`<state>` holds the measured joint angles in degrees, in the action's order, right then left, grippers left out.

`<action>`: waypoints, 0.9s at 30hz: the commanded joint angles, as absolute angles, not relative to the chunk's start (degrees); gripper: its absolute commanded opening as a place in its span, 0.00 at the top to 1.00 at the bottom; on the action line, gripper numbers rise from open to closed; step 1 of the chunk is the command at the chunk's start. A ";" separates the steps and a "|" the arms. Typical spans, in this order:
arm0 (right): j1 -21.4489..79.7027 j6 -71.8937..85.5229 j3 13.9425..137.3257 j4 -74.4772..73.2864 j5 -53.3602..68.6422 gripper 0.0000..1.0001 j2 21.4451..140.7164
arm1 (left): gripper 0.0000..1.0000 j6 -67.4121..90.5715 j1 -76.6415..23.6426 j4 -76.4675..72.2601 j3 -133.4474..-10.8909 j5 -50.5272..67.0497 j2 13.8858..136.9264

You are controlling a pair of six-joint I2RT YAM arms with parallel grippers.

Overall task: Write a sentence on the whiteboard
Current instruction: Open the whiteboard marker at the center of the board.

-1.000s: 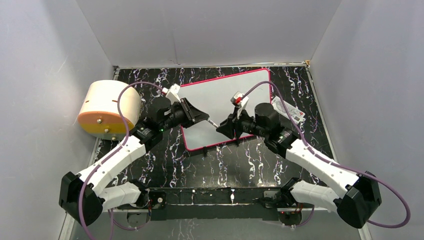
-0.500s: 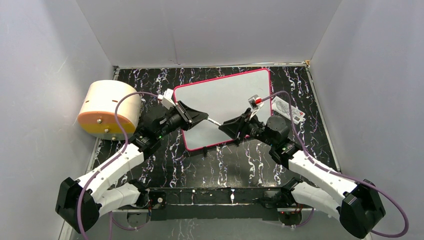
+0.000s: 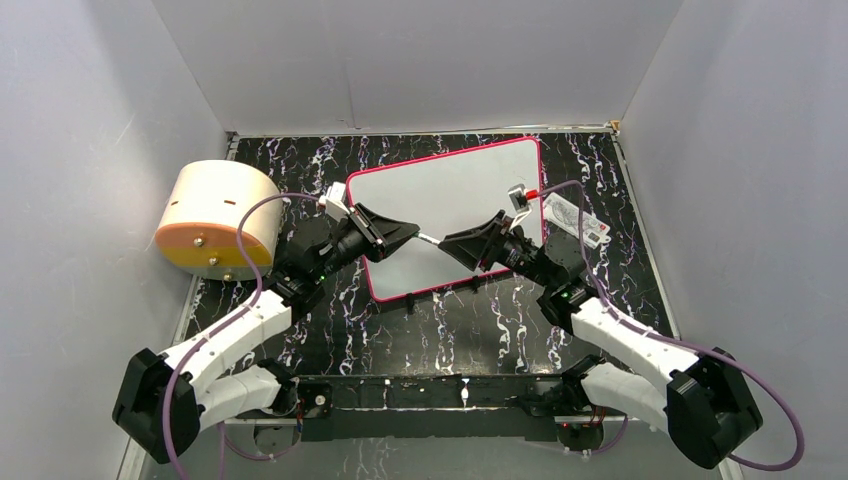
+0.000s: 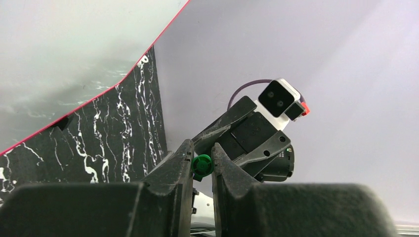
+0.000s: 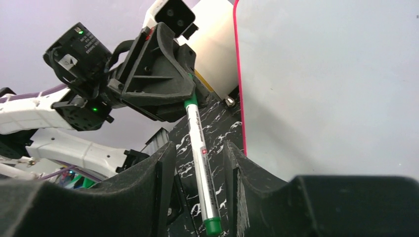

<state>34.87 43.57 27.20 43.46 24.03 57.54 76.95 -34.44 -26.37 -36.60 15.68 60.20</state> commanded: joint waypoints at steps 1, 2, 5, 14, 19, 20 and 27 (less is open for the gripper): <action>34.56 46.79 27.70 52.23 26.10 0.53 59.06 | 1.00 79.54 -34.27 -31.98 -36.09 16.27 60.22; 34.52 47.23 27.86 52.65 26.53 0.53 59.55 | 1.00 79.74 -34.28 -32.30 -35.95 16.22 60.28; 34.53 47.93 28.30 53.61 26.96 0.54 60.53 | 1.00 79.80 -34.28 -32.86 -35.85 16.00 60.21; 34.49 48.49 29.28 55.02 27.80 0.58 61.74 | 1.00 80.07 -34.28 -32.96 -35.51 15.81 60.44; 34.54 48.99 29.91 55.94 28.23 0.58 62.37 | 1.00 80.11 -34.27 -32.96 -35.68 16.26 60.90; 34.52 49.10 30.04 56.09 28.31 0.58 62.52 | 1.00 80.07 -34.28 -32.92 -35.63 16.28 60.98; 34.46 50.15 29.89 57.92 28.48 0.60 62.71 | 1.00 79.99 -34.27 -32.96 -35.41 16.09 60.91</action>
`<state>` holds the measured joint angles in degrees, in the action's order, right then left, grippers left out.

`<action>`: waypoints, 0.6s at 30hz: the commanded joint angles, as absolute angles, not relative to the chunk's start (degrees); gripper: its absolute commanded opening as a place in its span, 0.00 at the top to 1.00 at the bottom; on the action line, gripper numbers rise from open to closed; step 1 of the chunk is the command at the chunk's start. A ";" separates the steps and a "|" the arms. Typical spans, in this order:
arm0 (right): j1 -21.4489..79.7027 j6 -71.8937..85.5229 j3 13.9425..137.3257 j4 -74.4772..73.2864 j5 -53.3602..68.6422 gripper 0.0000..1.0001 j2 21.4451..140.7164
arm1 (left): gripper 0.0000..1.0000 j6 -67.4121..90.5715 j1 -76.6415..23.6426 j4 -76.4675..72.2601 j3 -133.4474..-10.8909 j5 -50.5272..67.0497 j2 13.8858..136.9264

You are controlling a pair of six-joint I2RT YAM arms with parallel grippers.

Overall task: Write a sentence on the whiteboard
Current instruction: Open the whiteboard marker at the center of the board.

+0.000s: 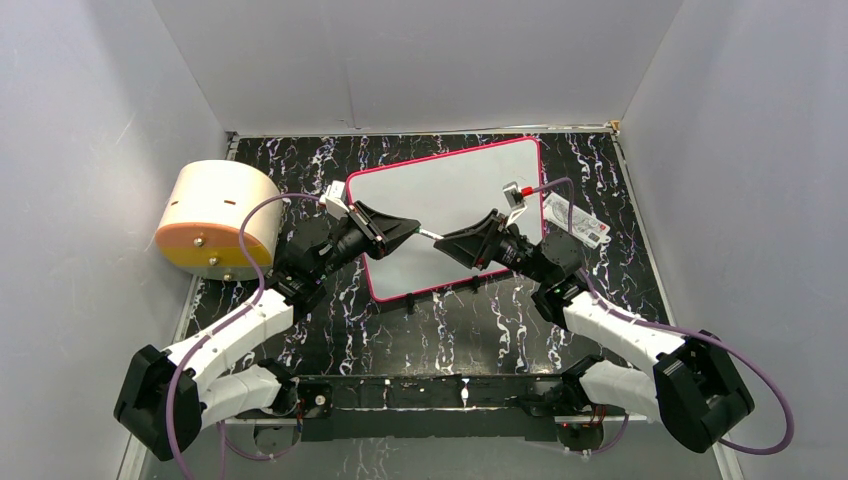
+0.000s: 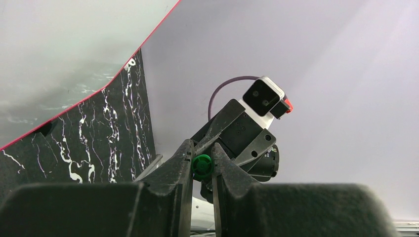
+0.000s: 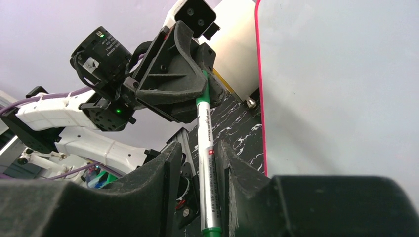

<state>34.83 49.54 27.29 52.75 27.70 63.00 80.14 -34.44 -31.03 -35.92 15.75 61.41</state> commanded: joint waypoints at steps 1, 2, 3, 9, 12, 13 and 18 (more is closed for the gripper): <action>34.50 50.18 29.99 57.92 28.56 0.61 62.71 | 1.00 79.92 -34.27 -32.89 -35.38 15.97 60.91; 34.54 50.19 30.05 57.92 28.56 0.63 62.67 | 1.00 79.90 -34.28 -32.87 -35.41 15.98 60.91; 34.49 50.14 29.98 57.92 28.42 0.64 62.57 | 1.00 79.85 -34.26 -32.87 -35.35 15.94 60.91; 34.53 50.14 29.75 58.09 28.16 0.68 62.38 | 1.00 79.63 -34.28 -32.87 -35.46 16.25 61.26; 34.53 50.35 29.75 58.27 27.90 0.68 62.34 | 1.00 79.63 -34.28 -32.87 -35.33 16.26 61.31; 34.54 50.44 29.67 58.27 27.68 0.67 62.33 | 1.00 79.63 -34.28 -32.87 -35.28 16.24 61.27; 34.51 50.41 29.85 57.92 26.88 0.66 62.27 | 1.00 79.55 -34.28 -32.87 -35.19 16.25 61.21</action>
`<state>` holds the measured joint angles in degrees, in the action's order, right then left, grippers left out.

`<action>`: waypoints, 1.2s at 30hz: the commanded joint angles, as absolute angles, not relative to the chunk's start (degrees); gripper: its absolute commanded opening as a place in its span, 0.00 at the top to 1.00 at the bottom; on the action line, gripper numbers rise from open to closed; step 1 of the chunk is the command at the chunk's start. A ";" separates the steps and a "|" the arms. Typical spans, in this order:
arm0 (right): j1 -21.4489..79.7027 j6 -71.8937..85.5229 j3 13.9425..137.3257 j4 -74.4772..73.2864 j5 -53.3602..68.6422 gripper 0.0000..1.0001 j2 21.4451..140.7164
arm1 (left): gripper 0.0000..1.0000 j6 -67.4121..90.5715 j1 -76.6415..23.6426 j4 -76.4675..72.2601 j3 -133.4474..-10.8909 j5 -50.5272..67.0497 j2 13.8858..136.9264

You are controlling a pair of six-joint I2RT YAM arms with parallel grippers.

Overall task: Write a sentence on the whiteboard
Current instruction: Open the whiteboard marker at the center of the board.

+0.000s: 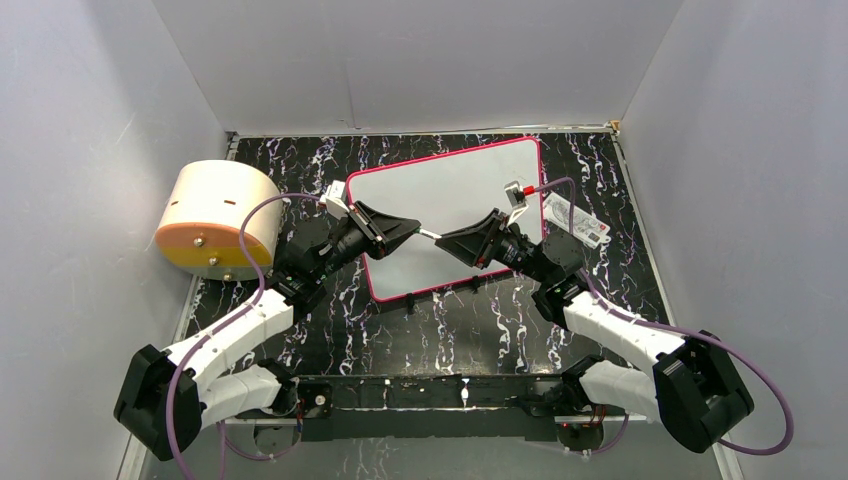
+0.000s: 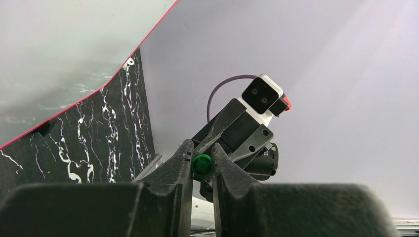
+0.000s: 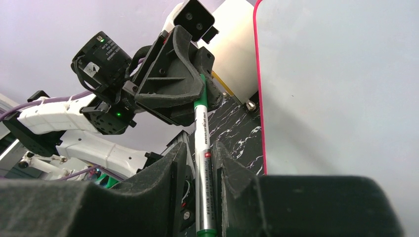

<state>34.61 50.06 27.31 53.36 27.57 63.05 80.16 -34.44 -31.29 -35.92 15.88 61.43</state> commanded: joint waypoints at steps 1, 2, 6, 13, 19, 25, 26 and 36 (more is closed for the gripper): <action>34.50 50.44 29.86 57.92 26.83 0.66 62.31 | 1.00 79.54 -34.28 -32.87 -35.24 16.24 61.25; 34.54 50.45 29.95 57.85 26.94 0.66 62.27 | 1.00 79.54 -34.28 -32.88 -35.24 16.18 61.26; 34.50 50.32 29.97 57.66 26.99 0.70 62.31 | 1.00 79.29 -34.28 -32.87 -35.41 16.25 61.34; 34.49 49.96 29.90 57.17 27.24 0.95 62.34 | 1.00 79.23 -34.28 -32.87 -34.98 15.95 61.35; 34.51 48.69 29.79 57.06 29.03 1.00 62.02 | 1.00 79.45 -34.28 -32.88 -34.82 14.08 61.18; 34.51 47.71 27.22 56.64 28.60 1.00 59.00 | 1.00 79.39 -34.28 -32.90 -35.08 10.60 60.50; 34.54 47.38 26.72 56.41 28.50 1.00 58.41 | 1.00 79.44 -34.28 -33.18 -35.00 10.17 60.41; 34.51 43.71 23.13 50.85 28.11 1.00 53.06 | 1.00 79.87 -34.27 -33.41 -33.63 4.47 57.71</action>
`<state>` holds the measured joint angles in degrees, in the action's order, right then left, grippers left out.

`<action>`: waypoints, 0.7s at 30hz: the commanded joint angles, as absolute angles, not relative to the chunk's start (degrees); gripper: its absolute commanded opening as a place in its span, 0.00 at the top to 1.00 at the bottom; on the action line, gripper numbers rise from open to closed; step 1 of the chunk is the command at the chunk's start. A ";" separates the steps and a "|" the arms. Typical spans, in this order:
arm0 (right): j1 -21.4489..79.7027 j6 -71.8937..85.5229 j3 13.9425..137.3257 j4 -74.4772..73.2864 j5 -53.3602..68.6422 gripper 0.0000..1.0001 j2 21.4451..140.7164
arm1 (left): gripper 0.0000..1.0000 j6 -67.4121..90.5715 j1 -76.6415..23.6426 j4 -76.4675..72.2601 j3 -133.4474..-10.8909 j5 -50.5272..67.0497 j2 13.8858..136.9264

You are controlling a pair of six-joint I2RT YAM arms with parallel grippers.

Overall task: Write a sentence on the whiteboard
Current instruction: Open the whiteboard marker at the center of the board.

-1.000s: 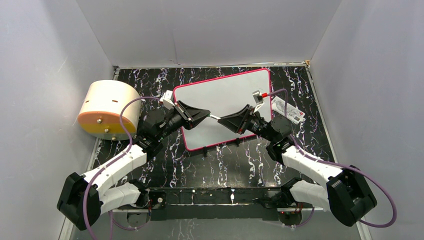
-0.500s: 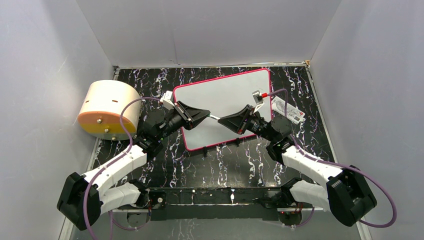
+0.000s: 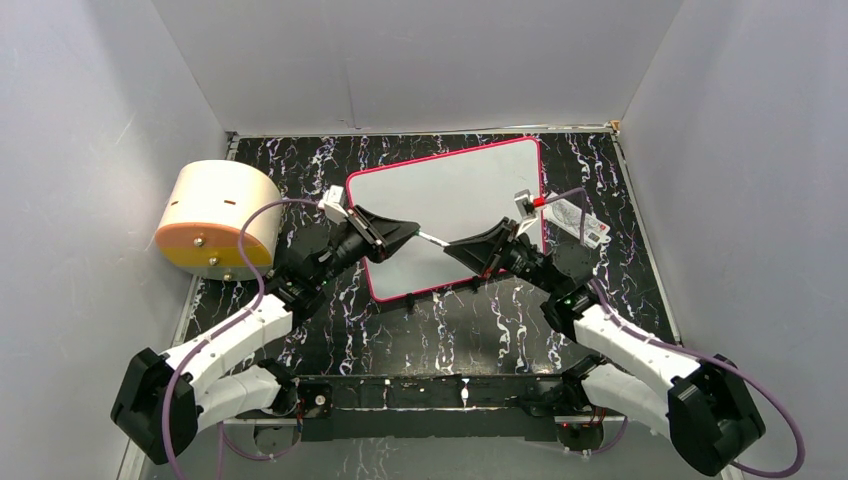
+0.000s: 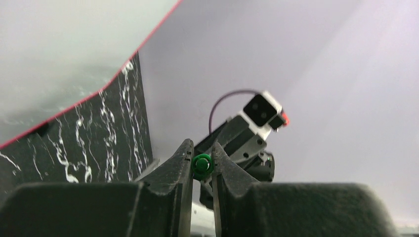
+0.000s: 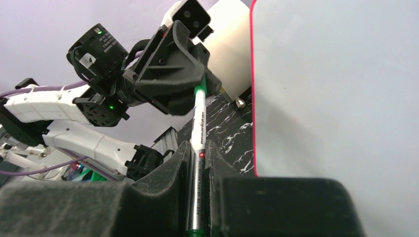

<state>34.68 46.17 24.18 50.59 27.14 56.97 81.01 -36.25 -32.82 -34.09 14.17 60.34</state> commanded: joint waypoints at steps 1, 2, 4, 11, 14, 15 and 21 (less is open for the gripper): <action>34.51 43.50 22.67 50.24 27.87 1.00 52.49 | 1.00 79.67 -34.28 -32.95 -33.46 3.83 57.29; 34.49 43.29 22.18 49.81 27.63 1.00 51.66 | 1.00 79.63 -34.20 -32.49 -33.18 2.73 56.56; 34.46 43.04 21.32 48.80 27.16 1.00 50.40 | 1.00 79.76 -34.19 -32.62 -32.25 1.17 55.32; 34.38 39.04 21.44 40.85 23.90 1.00 45.50 | 1.00 75.14 -34.19 -27.47 -33.29 3.15 53.81; 34.44 35.47 22.87 33.99 19.25 1.00 42.19 | 1.00 70.29 -34.19 -21.03 -35.08 4.54 52.86; 34.40 34.35 23.38 31.74 17.77 1.00 40.90 | 1.00 67.73 -34.19 -18.61 -35.93 4.97 52.66; 34.42 27.69 26.59 20.52 11.55 1.00 35.26 | 1.00 54.75 -34.39 -7.06 -39.85 9.92 54.35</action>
